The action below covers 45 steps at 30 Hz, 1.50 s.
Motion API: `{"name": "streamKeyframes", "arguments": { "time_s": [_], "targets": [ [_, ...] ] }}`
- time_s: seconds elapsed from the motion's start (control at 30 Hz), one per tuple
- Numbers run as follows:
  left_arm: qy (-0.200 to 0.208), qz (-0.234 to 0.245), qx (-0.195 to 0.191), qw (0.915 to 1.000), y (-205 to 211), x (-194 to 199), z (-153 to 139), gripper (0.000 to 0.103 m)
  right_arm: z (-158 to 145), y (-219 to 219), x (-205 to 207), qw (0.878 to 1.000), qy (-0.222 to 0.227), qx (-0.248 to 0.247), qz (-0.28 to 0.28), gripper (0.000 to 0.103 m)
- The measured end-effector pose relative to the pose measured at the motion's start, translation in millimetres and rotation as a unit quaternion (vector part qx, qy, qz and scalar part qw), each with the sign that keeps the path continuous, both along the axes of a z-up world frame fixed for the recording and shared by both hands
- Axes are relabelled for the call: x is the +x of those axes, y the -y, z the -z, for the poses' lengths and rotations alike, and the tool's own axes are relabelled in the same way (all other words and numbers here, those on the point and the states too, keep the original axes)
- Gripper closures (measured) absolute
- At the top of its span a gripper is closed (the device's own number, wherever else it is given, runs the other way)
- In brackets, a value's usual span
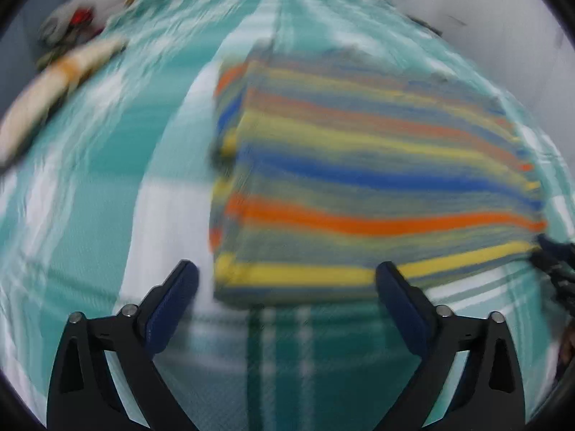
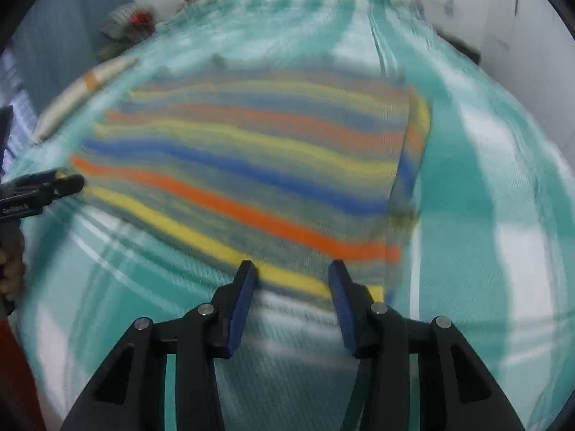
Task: Fold small clothes
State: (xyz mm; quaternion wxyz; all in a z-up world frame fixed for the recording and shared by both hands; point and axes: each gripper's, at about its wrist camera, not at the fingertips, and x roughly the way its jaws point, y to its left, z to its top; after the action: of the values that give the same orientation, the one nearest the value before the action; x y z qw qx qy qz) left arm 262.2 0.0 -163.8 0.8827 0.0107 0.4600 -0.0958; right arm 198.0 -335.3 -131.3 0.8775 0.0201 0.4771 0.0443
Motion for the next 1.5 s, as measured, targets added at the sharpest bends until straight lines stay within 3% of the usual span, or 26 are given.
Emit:
{"name": "streamKeyframes", "arguments": {
  "time_s": [0.07, 0.1, 0.2, 0.47, 1.5],
  "targets": [
    [0.025, -0.009, -0.011, 0.9996, -7.2, -12.5, -0.8, 0.000, -5.2, -4.1, -3.0, 1.000, 0.000, -0.022, 0.015, 0.054],
    [0.029, -0.009, -0.006, 0.9995, -6.9, -17.4, 0.9, 0.000, -7.5, -6.7, -4.2, 0.999, -0.001, -0.031, 0.023, 0.048],
    [0.045, -0.004, 0.020, 0.9988, 0.1, -26.0, 3.5, 0.000, -4.5, -12.8, -11.2, 0.998, 0.002, -0.049, 0.043, 0.045],
    [0.047, -0.005, 0.029, 0.9985, 0.3, -21.9, 7.1, 0.000, 2.0, -21.4, -22.6, 0.995, 0.032, -0.073, 0.056, 0.043],
    [0.048, -0.005, 0.027, 0.9985, -0.6, -23.1, 8.1, 0.000, 5.6, -24.9, -23.2, 0.994, 0.038, -0.082, 0.056, 0.042]
  ]
}}
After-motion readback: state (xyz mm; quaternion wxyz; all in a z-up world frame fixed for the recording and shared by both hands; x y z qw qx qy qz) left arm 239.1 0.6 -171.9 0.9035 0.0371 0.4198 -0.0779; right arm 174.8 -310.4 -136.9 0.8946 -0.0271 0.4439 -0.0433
